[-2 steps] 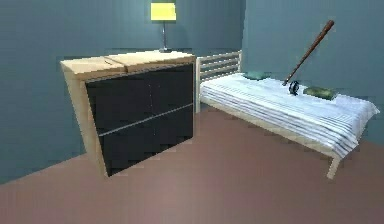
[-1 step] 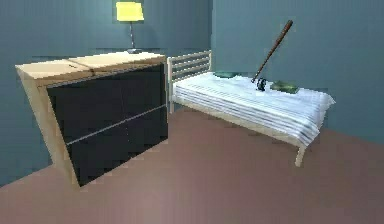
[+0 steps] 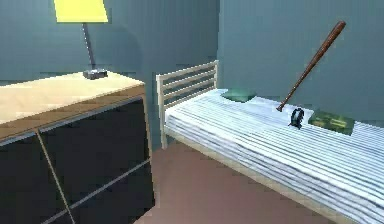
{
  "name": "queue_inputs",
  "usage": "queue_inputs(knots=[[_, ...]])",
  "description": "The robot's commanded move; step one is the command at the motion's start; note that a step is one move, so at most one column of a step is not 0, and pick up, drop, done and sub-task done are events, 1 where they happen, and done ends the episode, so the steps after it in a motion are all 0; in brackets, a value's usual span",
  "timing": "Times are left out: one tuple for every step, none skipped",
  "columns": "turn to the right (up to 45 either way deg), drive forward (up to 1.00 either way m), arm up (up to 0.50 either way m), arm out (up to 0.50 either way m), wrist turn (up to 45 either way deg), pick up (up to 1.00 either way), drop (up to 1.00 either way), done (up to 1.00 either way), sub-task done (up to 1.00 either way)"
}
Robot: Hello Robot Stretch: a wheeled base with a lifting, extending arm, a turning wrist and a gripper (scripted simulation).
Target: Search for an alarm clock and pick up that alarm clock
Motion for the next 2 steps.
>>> queue_inputs(knots=[[0.0, 0.90, 0.00, 0.00, 0.0, 0.00, 0.00, 0.00, 0.00], [45.0, 0.00, 0.00, 0.00, 0.0, 0.00, 0.00, 0.00, 0.00]])
